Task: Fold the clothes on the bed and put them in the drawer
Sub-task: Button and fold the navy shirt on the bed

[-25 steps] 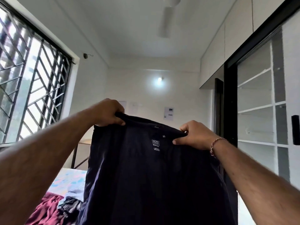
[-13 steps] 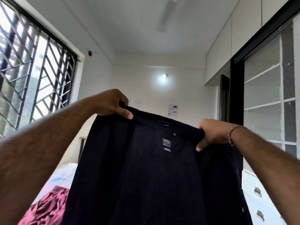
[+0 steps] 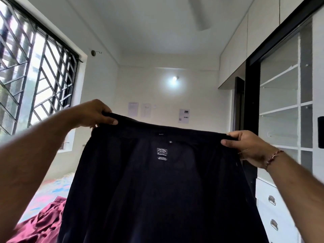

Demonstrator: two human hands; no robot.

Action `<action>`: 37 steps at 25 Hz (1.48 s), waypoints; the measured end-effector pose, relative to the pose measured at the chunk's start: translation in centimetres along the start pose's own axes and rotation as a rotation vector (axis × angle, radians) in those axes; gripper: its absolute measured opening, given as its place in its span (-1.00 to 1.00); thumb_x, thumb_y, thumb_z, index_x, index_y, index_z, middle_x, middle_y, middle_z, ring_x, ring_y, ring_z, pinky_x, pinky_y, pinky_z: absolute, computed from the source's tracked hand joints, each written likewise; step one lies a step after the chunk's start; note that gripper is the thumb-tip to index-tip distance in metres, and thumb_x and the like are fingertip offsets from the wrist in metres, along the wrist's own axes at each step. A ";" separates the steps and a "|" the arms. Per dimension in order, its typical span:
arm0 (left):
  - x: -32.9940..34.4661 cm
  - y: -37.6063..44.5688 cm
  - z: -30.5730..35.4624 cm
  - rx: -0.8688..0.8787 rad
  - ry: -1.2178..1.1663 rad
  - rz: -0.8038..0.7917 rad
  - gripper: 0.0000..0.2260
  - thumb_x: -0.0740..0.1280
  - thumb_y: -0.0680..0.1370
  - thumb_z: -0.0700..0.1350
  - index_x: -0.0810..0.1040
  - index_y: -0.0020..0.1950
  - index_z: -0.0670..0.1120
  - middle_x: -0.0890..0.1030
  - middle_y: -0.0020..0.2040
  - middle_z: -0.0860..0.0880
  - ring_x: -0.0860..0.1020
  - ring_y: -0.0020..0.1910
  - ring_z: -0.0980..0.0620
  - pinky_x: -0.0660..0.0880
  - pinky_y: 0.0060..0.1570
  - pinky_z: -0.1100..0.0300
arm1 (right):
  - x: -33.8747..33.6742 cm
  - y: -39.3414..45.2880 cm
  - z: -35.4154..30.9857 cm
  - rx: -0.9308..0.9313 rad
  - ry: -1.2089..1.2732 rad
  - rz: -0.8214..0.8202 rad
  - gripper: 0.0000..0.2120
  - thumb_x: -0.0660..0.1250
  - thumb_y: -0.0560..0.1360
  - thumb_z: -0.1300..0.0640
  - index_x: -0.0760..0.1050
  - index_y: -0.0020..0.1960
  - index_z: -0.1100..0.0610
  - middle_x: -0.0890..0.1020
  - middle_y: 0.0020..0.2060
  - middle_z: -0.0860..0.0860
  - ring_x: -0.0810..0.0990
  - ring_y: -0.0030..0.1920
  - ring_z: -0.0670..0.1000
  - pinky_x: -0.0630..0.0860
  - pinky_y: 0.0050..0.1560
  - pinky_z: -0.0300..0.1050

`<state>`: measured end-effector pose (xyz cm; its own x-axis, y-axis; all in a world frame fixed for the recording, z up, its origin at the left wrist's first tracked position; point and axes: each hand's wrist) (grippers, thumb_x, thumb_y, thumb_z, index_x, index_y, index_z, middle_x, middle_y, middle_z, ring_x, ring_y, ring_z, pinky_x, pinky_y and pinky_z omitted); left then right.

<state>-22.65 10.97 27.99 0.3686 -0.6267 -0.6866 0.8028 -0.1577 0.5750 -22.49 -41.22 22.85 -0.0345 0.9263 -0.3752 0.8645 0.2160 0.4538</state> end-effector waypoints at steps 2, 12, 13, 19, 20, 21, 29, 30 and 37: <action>1.8 -0.9 -2.4 -0.030 -0.354 0.028 -0.58 0.65 0.40 0.08 0.71 0.01 -0.24 0.65 -0.07 -0.39 0.63 -0.14 -0.16 0.56 -0.10 -0.01 | 1.0 -0.4 2.1 -0.008 0.240 0.102 -0.54 0.61 0.38 0.11 0.63 0.17 0.33 0.71 0.07 0.27 0.71 0.01 0.15 0.71 -0.04 0.00; 30.6 -12.0 -16.0 -0.527 -0.643 0.051 -0.90 0.38 0.61 -0.33 0.67 -0.02 -0.19 0.73 -0.17 -0.19 0.64 -0.34 0.06 0.61 -0.31 0.24 | 14.1 -7.3 30.3 0.468 -0.047 0.483 -0.90 0.52 0.50 0.20 0.69 -0.12 0.23 0.66 -0.27 0.12 0.56 -0.22 0.03 0.50 -0.08 -0.05; 33.8 -14.1 -17.0 -0.585 -0.573 0.091 -0.92 0.43 0.59 -0.29 0.67 -0.07 -0.14 0.71 -0.23 -0.14 0.61 -0.36 0.06 0.59 -0.30 0.22 | 15.7 -8.8 32.5 0.491 -0.098 0.504 -0.90 0.52 0.50 0.17 0.68 -0.18 0.17 0.66 -0.30 0.08 0.56 -0.25 0.02 0.49 -0.10 -0.06; 43.6 -22.3 -18.5 -0.653 -0.147 0.133 -0.87 0.51 0.54 -0.06 0.60 -0.16 0.00 0.59 -0.35 0.03 0.53 -0.34 0.03 0.40 -0.20 0.11 | 24.3 -17.9 38.4 0.538 -0.003 0.570 -0.92 0.54 0.48 0.19 0.69 -0.17 0.09 0.70 -0.29 -0.04 0.59 -0.25 -0.05 0.53 -0.09 -0.08; 43.8 -22.3 -18.0 -0.602 -0.108 0.108 -0.90 0.48 0.56 -0.05 0.62 -0.13 0.01 0.59 -0.34 0.04 0.54 -0.30 0.03 0.38 -0.18 0.11 | 25.4 -19.4 39.0 0.554 0.048 0.601 -0.92 0.54 0.49 0.22 0.69 -0.16 0.09 0.71 -0.26 -0.02 0.60 -0.23 -0.06 0.55 -0.07 -0.09; 44.0 -22.1 -17.8 -0.580 -0.097 0.094 -0.92 0.47 0.57 -0.05 0.64 -0.10 0.01 0.60 -0.31 0.04 0.55 -0.26 0.01 0.38 -0.16 0.12 | 26.5 -20.7 39.5 0.579 0.088 0.619 -0.91 0.52 0.50 0.24 0.69 -0.15 0.09 0.72 -0.23 -0.01 0.61 -0.21 -0.08 0.56 -0.05 -0.12; 41.1 -22.8 -21.4 -0.745 -0.283 -0.172 -0.55 0.34 0.58 -0.24 0.50 0.33 0.25 0.60 -0.28 -0.09 0.48 -0.43 -0.04 0.47 -0.34 0.13 | 26.8 -21.8 39.4 0.673 0.304 0.810 -0.87 0.46 0.54 0.25 0.63 -0.17 0.09 0.68 -0.21 0.00 0.61 -0.10 0.00 0.57 0.03 -0.08; 40.2 -22.6 -21.3 -0.651 -0.237 -0.253 -0.51 0.31 0.60 -0.25 0.50 0.34 0.31 0.58 -0.29 -0.13 0.44 -0.46 -0.02 0.44 -0.36 0.13 | 26.2 -21.8 38.9 0.644 0.322 0.812 -0.85 0.44 0.54 0.28 0.61 -0.14 0.07 0.66 -0.21 0.01 0.60 -0.08 0.02 0.56 0.03 -0.09; 36.6 -24.5 -18.9 -0.429 -0.135 -0.213 -0.57 0.24 0.63 -0.29 0.49 0.23 0.27 0.62 -0.19 -0.18 0.51 -0.33 -0.16 0.48 -0.21 0.03 | 23.2 -23.4 37.6 0.535 0.405 0.537 -0.67 0.30 0.55 0.45 0.70 0.15 0.15 0.71 0.13 0.17 0.65 0.25 0.18 0.50 0.39 0.17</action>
<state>-19.95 6.32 -19.65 0.1342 -0.7122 -0.6890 0.9846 0.0173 0.1739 -24.69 -36.41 -26.83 0.3588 0.9221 0.1447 0.9315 -0.3636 0.0071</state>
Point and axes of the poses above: each hand's wrist, its own y-axis towards the middle knuckle, its own x-axis out of the palm, z = x × y
